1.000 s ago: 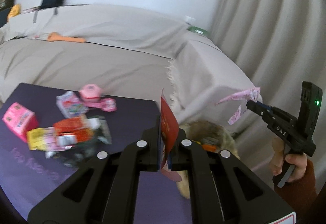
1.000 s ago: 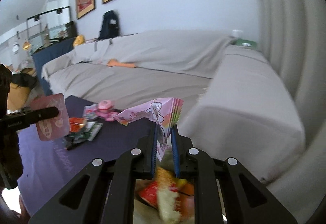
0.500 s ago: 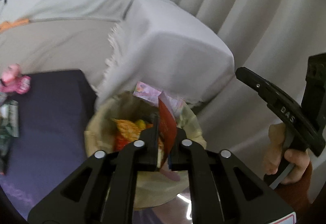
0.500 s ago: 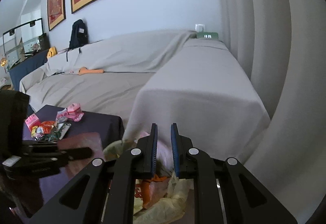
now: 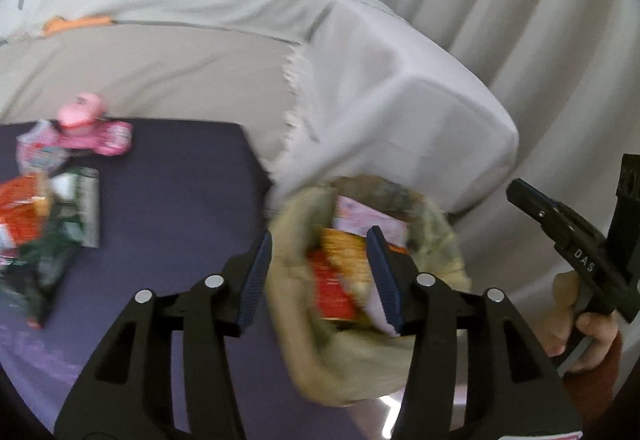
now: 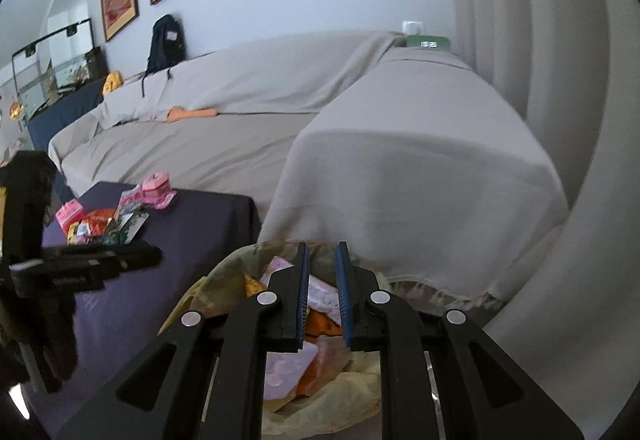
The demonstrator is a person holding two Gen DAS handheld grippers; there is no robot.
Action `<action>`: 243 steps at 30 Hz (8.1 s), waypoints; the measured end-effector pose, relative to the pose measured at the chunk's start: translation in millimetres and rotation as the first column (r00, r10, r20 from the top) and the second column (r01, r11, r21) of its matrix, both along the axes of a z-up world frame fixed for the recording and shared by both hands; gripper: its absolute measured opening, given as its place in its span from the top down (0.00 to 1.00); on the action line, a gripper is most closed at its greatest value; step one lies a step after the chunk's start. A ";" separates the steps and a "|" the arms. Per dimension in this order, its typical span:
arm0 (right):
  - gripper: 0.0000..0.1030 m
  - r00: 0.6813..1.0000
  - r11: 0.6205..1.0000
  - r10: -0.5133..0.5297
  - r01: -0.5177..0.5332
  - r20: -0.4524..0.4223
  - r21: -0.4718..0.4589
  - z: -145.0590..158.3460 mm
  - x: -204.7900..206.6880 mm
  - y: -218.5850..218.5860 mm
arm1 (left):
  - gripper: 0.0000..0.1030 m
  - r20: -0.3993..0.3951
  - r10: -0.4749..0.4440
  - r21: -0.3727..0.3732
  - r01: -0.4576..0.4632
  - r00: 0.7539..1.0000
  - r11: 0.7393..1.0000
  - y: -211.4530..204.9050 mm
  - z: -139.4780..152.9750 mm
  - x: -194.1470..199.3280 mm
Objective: Collect trash
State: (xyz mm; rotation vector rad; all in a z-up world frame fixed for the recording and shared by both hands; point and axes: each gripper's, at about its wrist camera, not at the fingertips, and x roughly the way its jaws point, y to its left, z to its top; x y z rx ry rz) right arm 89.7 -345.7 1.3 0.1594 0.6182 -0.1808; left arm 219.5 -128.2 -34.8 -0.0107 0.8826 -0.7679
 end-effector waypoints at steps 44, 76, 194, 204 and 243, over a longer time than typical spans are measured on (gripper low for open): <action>0.52 0.771 0.836 0.549 -0.505 -0.322 0.215 -98.3 367.5 294.7 | 0.45 0.036 0.433 0.007 -0.434 0.901 0.901 320.6 -9.5 69.8; 0.53 0.868 0.885 0.466 -0.455 -0.172 0.102 -42.8 307.2 211.3 | 0.45 -0.047 0.348 0.014 -0.348 0.936 0.937 256.8 -3.9 114.9; 0.59 0.996 0.998 0.065 -0.066 -0.067 -0.024 -14.2 13.6 -3.6 | 0.97 0.132 -0.017 0.005 0.016 0.991 1.000 -19.1 107.9 -24.9; 0.59 0.989 0.994 0.103 -0.100 -0.108 0.038 -50.1 23.1 4.0 | 0.97 0.098 -0.014 0.023 0.012 0.995 1.000 -20.1 91.1 -16.6; 0.41 0.992 0.993 -0.059 0.070 -0.110 0.100 -63.6 -20.1 -39.7 | 0.59 -0.086 -0.049 -0.003 0.049 0.995 0.999 -27.3 2.6 -10.0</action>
